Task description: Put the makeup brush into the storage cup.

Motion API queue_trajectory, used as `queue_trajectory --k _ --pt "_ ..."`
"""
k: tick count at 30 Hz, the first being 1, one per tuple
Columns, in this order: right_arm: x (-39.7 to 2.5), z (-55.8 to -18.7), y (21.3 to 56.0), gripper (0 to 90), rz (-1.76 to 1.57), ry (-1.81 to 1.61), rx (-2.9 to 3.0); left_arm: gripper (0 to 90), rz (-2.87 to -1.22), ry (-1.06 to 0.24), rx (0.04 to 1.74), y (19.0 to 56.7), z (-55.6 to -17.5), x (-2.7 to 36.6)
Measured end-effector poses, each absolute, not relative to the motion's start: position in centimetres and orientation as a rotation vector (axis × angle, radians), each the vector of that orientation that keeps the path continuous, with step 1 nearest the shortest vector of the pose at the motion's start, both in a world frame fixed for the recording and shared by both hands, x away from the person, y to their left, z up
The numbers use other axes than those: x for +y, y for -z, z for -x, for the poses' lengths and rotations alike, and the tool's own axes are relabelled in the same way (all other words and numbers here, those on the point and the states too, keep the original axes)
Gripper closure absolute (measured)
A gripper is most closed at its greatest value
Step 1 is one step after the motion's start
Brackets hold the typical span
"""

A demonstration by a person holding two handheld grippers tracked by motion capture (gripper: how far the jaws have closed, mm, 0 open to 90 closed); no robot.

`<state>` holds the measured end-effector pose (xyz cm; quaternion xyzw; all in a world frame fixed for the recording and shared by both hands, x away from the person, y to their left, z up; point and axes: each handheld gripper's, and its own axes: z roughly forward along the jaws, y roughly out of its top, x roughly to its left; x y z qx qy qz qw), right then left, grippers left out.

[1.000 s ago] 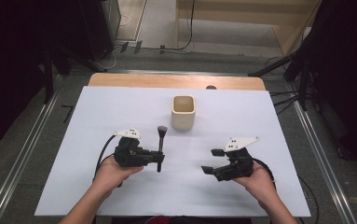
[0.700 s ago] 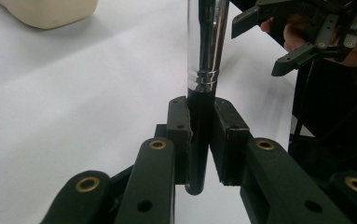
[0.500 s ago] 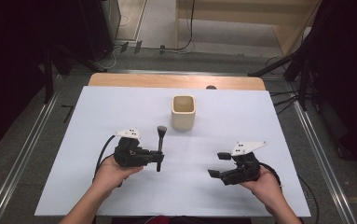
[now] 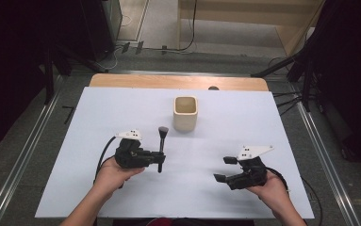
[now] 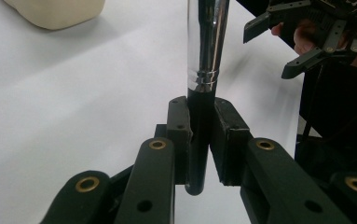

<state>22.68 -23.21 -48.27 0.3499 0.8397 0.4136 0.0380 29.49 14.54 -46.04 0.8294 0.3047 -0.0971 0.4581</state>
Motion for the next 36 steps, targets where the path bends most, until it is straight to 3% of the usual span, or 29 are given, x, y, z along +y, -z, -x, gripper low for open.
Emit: queue_trajectory --k 36 --pt "-22.9 -23.3 48.8 24.1 -1.085 -1.219 2.580 79.0 -2.069 0.187 0.773 44.2 -32.9 12.8"
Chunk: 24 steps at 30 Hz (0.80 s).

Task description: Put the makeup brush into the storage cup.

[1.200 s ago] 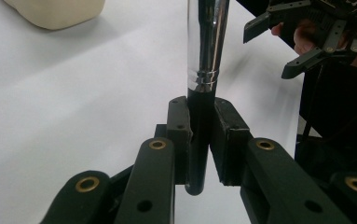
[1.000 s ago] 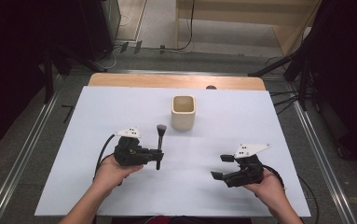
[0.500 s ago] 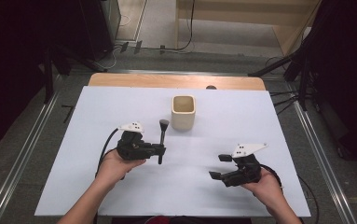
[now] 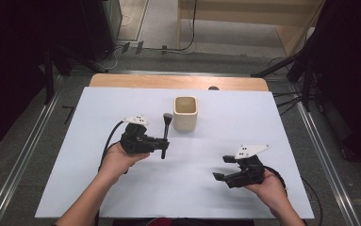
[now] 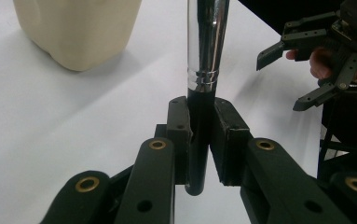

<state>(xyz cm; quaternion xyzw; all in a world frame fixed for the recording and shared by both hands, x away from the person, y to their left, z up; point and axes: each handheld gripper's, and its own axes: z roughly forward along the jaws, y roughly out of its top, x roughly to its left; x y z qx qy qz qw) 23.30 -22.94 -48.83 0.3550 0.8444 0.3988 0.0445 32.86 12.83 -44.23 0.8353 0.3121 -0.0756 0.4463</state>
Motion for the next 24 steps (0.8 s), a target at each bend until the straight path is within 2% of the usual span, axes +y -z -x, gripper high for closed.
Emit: queue_trajectory --k 24 --pt "-22.9 -23.1 48.7 24.1 -1.087 -1.232 2.574 79.0 -2.042 0.168 0.770 42.1 -35.2 11.0"
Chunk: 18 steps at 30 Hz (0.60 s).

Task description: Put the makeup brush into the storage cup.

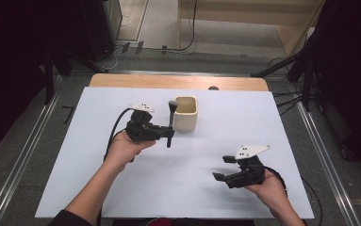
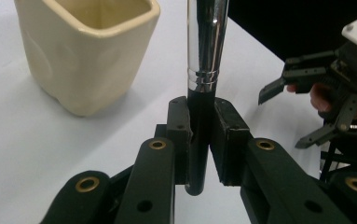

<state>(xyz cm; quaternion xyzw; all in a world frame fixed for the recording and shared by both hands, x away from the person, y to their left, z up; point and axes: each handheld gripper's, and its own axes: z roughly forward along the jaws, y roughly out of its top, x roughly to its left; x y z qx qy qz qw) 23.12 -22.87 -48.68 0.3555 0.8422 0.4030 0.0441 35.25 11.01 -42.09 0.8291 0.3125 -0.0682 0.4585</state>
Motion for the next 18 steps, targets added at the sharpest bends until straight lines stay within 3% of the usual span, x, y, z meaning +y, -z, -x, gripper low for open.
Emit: queue_trajectory --k 18 --pt "-22.5 -23.0 48.6 24.1 -1.065 -1.244 2.581 79.0 -2.021 0.094 0.770 39.9 -37.4 9.5"
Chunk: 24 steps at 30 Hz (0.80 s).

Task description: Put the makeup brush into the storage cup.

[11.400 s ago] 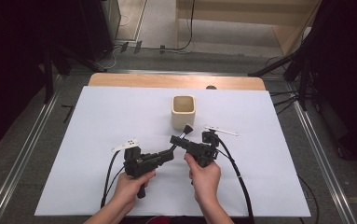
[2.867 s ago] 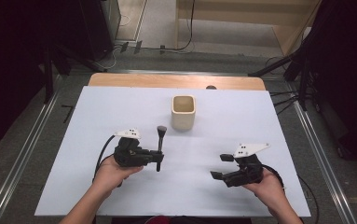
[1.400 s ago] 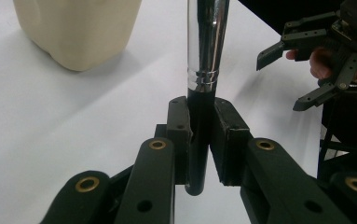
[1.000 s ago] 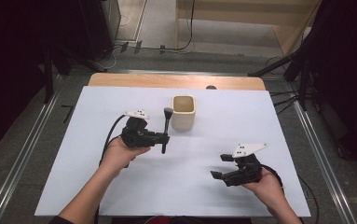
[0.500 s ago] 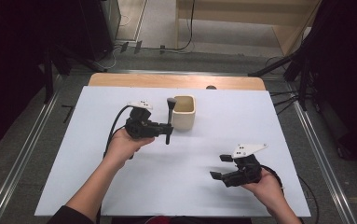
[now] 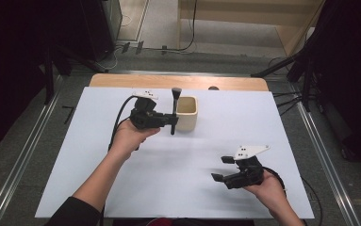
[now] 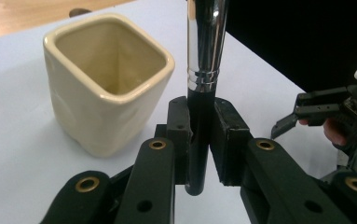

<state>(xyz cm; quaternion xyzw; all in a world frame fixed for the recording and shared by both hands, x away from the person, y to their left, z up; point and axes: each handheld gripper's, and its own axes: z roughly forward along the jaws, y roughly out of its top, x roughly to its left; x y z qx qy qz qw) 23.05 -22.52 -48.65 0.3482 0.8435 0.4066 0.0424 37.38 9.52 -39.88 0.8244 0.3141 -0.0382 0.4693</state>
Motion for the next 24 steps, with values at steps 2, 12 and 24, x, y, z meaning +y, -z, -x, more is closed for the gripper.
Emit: queue_trajectory --k 2,12,24 --pt "-22.5 -23.0 48.6 24.1 -1.073 -1.241 2.584 79.0 -2.014 0.091 0.769 39.7 -37.6 9.3" --pt "-22.4 -23.0 48.6 24.1 -1.076 -1.242 2.583 79.0 -2.007 0.049 0.743 38.6 -38.7 7.8" --pt "-22.1 -23.0 48.6 24.1 -1.051 -1.250 2.594 79.0 -1.988 -0.026 0.737 37.8 -40.6 6.5"
